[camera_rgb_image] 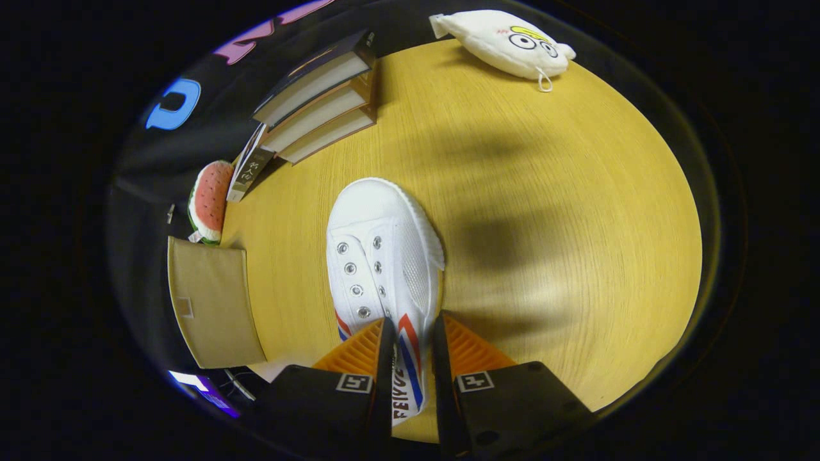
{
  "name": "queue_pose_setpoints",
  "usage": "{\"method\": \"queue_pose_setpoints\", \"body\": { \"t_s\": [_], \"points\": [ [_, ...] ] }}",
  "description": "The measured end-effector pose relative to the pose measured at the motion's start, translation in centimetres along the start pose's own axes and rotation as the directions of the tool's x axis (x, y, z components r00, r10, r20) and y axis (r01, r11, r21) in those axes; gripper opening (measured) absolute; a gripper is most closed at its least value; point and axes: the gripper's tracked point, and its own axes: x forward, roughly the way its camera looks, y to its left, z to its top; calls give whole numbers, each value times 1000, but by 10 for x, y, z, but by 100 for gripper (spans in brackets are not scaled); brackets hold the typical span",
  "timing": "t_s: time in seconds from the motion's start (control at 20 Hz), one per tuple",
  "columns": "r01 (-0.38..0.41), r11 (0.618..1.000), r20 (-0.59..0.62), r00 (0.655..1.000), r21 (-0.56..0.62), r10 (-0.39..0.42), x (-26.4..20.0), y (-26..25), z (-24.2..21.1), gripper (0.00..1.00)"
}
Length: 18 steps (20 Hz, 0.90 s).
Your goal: Open the storage box then place both shoes into the box .Put the left shoe in first, then the right shoe, with the right side of both shoes facing outward in a uniform manner.
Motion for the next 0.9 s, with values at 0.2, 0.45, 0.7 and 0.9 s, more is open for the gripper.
{"method": "queue_pose_setpoints", "body": {
  "t_s": [0.2,0.45,0.7,0.9],
  "points": [
    [-26,1000,6,1000,18,26,1,-1,-2,15],
    [-64,988,22,998,144,61,-4,12,-7,10],
    [-70,986,67,996,150,60,-38,43,-21,10],
    [-141,970,121,986,196,119,-77,102,-26,10]
  ]
}}
